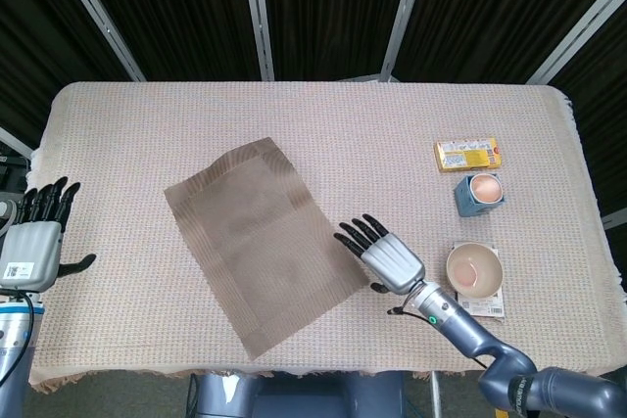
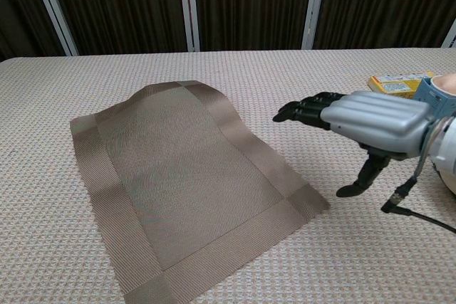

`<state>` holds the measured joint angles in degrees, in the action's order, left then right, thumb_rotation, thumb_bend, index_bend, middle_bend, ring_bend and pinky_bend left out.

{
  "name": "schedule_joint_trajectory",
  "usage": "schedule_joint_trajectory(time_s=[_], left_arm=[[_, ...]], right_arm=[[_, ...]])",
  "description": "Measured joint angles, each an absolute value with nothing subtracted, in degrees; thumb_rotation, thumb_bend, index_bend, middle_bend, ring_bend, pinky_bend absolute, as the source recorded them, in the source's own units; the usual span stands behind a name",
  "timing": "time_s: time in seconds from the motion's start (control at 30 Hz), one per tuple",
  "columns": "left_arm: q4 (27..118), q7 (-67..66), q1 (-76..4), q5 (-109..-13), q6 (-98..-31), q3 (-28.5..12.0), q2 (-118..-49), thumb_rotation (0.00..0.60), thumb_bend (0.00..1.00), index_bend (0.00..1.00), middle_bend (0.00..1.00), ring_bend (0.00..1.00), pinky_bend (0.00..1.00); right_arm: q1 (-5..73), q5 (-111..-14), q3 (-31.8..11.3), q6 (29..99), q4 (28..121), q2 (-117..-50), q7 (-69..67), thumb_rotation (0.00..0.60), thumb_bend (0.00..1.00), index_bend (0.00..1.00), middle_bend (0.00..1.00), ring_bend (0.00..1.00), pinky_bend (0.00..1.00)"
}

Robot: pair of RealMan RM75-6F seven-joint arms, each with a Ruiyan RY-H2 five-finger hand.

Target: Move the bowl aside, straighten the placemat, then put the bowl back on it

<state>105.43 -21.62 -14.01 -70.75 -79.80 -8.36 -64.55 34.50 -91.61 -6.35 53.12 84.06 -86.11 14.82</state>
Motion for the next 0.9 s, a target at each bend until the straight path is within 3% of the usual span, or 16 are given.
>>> schedule_joint_trajectory(time_s=[0.9], left_arm=[[105.2,-20.6,-14.4,-71.0,-79.3,-7.9,-64.6,0.600,0.00,0.00,0.00,0.00,0.00]], right_arm=[[36.7,-93.1,-2.1,55.0,74.1,-94.3,17.0,0.600,0.00,0.03,0.00,0.00,0.00]])
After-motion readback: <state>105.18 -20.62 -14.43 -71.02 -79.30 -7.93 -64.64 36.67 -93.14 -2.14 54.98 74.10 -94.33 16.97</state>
